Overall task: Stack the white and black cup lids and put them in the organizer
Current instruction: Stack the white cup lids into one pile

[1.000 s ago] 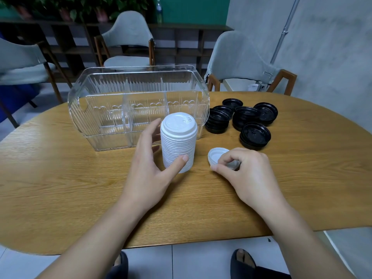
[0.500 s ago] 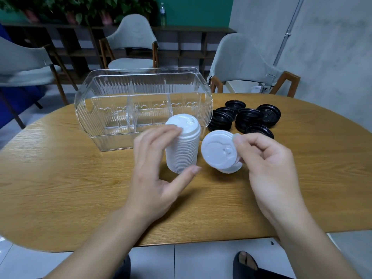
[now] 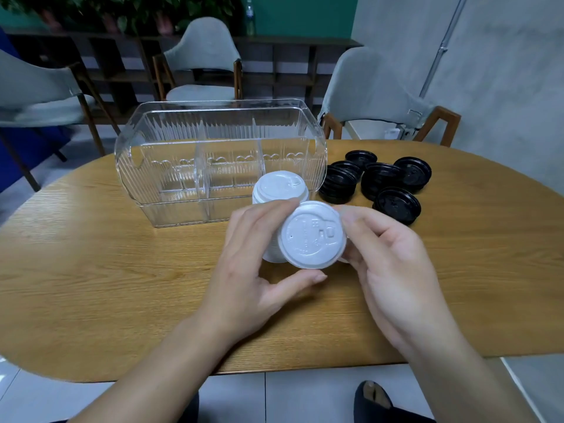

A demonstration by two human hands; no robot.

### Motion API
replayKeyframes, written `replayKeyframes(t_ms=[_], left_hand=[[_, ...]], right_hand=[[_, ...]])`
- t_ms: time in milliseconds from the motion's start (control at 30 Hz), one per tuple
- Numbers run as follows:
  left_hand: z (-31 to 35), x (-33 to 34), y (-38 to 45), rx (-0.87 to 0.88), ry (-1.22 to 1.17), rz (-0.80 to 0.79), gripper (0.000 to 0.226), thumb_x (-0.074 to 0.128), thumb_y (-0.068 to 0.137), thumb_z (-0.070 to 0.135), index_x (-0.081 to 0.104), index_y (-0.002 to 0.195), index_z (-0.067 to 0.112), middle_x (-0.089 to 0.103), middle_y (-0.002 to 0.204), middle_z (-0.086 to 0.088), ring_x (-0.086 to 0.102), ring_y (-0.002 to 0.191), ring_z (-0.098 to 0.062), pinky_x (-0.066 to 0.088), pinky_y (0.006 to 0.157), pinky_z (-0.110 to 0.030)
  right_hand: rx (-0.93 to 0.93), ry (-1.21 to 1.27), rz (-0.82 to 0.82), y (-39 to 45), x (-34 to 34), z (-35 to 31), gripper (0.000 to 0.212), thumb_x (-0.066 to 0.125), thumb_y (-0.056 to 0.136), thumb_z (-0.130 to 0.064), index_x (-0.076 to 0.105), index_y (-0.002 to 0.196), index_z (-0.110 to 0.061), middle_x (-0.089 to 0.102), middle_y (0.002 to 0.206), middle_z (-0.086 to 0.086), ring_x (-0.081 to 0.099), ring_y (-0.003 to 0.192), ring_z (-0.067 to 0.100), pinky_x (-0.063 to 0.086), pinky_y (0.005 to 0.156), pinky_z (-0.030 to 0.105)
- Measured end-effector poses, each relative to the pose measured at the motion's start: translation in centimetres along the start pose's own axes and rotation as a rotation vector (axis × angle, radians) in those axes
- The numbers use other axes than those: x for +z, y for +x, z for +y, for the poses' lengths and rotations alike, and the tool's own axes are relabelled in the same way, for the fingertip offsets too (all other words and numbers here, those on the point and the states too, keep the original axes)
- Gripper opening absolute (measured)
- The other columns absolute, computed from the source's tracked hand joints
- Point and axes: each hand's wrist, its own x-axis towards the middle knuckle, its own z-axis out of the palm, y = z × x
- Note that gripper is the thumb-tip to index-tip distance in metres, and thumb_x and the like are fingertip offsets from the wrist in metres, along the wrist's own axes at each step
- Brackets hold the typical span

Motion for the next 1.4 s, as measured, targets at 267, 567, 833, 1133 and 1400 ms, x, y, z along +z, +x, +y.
replayKeyframes(t_ms=[267, 567, 833, 1133, 1400], left_hand=[[0.2, -0.6, -0.1, 0.029, 0.085, 0.093, 0.079, 0.076, 0.094, 0.071, 0.064, 0.147, 0.014, 0.068, 0.14, 0.0, 0.057, 0.129, -0.029, 0.045, 0.111, -0.05], [0.2, -1.3, 0.3, -0.045, 0.058, 0.126, 0.103, 0.061, 0.089, 0.089, 0.061, 0.152, 0.008, 0.062, 0.146, -0.006, 0.053, 0.134, -0.033, 0.037, 0.117, -0.04], [-2.6, 0.3, 0.4, -0.472, -0.218, 0.028, 0.096, 0.09, 0.087, 0.057, 0.042, 0.165, 0.028, 0.054, 0.16, 0.01, 0.051, 0.153, -0.018, 0.048, 0.123, -0.048], [-2.4, 0.5, 0.8, -0.532, -0.33, -0.104, 0.102, 0.099, 0.085, 0.029, 0.038, 0.167, 0.031, 0.056, 0.162, 0.02, 0.058, 0.147, -0.005, 0.05, 0.122, -0.041], [-2.4, 0.3, 0.9, -0.545, -0.3, -0.173, 0.088, 0.096, 0.09, 0.026, 0.046, 0.161, 0.033, 0.065, 0.152, 0.023, 0.063, 0.139, -0.001, 0.053, 0.119, -0.042]], right_hand=[[-0.263, -0.373, -0.202, -1.2, 0.0, -1.2, 0.063, 0.089, 0.089, -0.009, 0.066, 0.146, -0.021, 0.073, 0.142, -0.003, 0.065, 0.139, 0.023, 0.051, 0.117, 0.046], [-0.273, -0.376, -0.112, -1.0, 0.3, -1.3, 0.064, 0.092, 0.083, -0.029, 0.069, 0.143, -0.028, 0.076, 0.135, -0.01, 0.068, 0.134, 0.018, 0.054, 0.113, 0.05], [-0.246, -0.307, 0.009, 0.5, 0.8, -0.1, 0.048, 0.082, 0.095, -0.04, 0.068, 0.14, -0.033, 0.076, 0.132, -0.011, 0.07, 0.128, 0.018, 0.058, 0.107, 0.058], [-0.267, -0.368, 0.035, 2.2, 1.5, 1.0, 0.063, 0.077, 0.093, -0.047, 0.063, 0.151, -0.029, 0.07, 0.144, -0.018, 0.062, 0.14, 0.006, 0.049, 0.12, 0.044], [-0.266, -0.446, 0.002, 3.1, 1.6, 1.5, 0.057, 0.075, 0.099, -0.041, 0.062, 0.154, -0.029, 0.066, 0.149, -0.019, 0.057, 0.144, 0.001, 0.046, 0.123, 0.04]])
